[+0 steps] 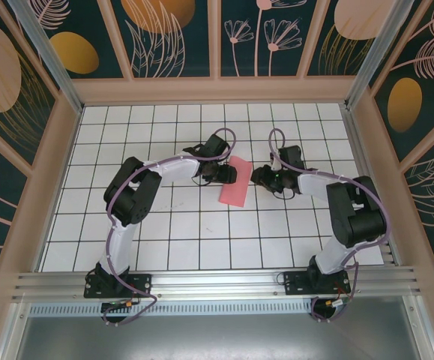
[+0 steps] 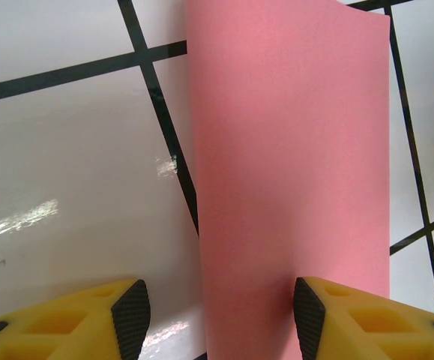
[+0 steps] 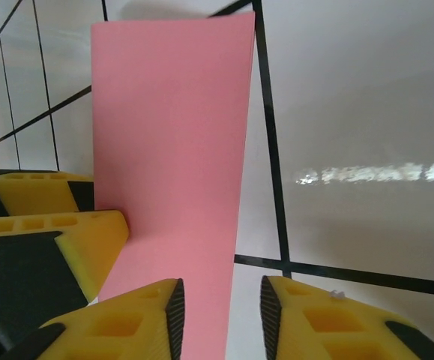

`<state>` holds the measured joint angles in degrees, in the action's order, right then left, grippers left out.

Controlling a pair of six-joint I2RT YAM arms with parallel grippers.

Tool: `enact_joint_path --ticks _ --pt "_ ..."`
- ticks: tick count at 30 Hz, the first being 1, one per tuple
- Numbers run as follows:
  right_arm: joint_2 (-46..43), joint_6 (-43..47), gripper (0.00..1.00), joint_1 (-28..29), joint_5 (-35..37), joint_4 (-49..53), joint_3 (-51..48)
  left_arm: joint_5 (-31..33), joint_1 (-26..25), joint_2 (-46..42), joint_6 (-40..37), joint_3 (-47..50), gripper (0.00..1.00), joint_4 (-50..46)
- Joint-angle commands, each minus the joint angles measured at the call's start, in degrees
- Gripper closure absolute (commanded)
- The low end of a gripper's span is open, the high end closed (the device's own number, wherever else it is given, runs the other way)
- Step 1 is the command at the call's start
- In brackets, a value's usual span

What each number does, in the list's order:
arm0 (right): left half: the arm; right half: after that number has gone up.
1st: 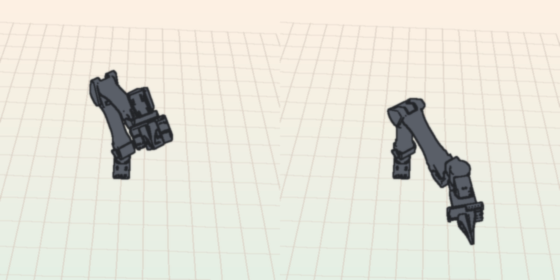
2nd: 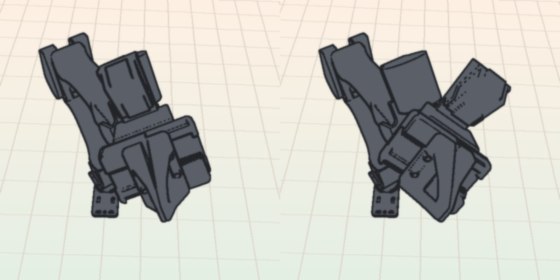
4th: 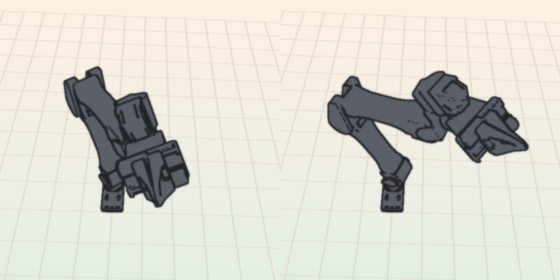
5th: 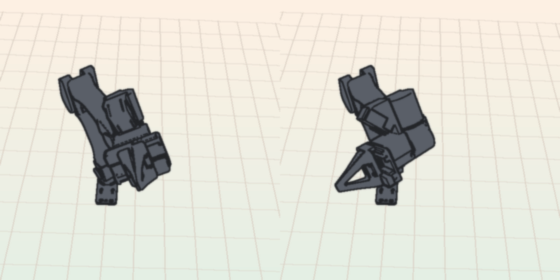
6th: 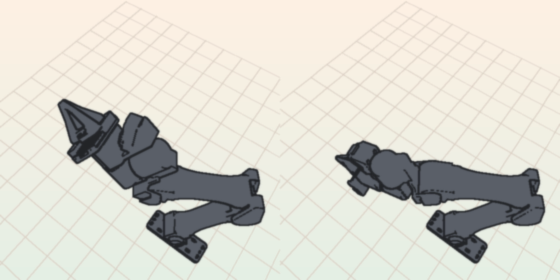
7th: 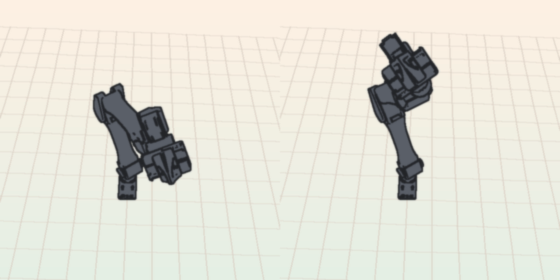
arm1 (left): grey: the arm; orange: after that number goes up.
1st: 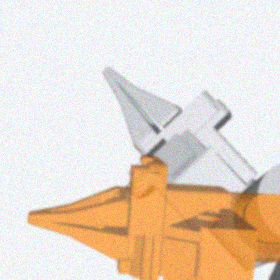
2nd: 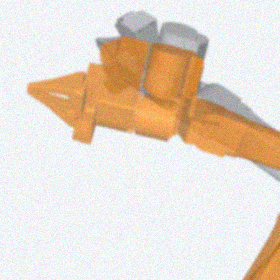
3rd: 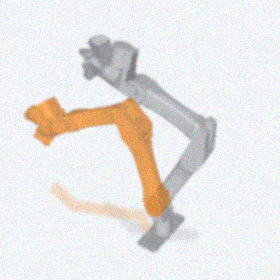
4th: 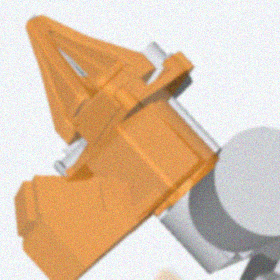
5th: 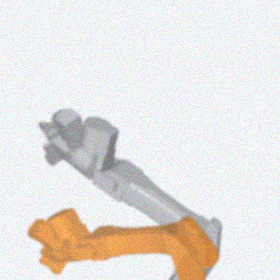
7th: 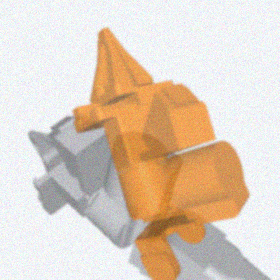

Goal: Fold a paper plane with a square sheet of paper (fold left side to right side)
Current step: Hold the square sheet of paper at the center of the table.

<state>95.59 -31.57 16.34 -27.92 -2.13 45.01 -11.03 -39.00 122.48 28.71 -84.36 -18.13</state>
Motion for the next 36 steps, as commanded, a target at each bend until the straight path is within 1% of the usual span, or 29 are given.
enact_joint_path --ticks 1,5,8,15,23,27,32,36 --pt "2.2 -2.2 0.71 1.1 -1.1 -2.2 2.4 -2.5 -2.0 5.6 -0.8 1.0 0.42 1.9" --pt "4.5 -2.7 0.83 2.2 -0.8 -2.3 4.5 -2.5 -2.0 5.6 -0.8 1.0 0.42 1.9" --pt "6.3 -2.6 0.88 2.9 -0.2 -1.4 6.2 -2.5 -2.0 5.6 -0.8 1.0 0.42 1.9" --pt "9.4 -0.8 0.9 4.0 2.1 2.2 8.8 -2.4 -2.0 5.6 -0.8 1.0 0.42 1.9" --pt "12.7 0.5 0.91 4.4 4.2 5.6 7.9 -2.2 -2.0 4.1 -0.8 1.1 0.41 2.2" --pt "13.5 0.5 0.91 4.4 4.7 5.7 6.4 -1.5 -1.8 1.2 -1.4 1.0 0.37 1.8" --pt "14.4 0.6 0.91 4.4 4.7 5.6 6.0 -0.2 -0.1 -4.6 -1.8 1.2 0.33 0.3" --pt "14.4 0.7 0.92 4.4 4.7 5.6 5.9 0.3 0.6 -9.3 -1.9 2.2 0.32 0.0"
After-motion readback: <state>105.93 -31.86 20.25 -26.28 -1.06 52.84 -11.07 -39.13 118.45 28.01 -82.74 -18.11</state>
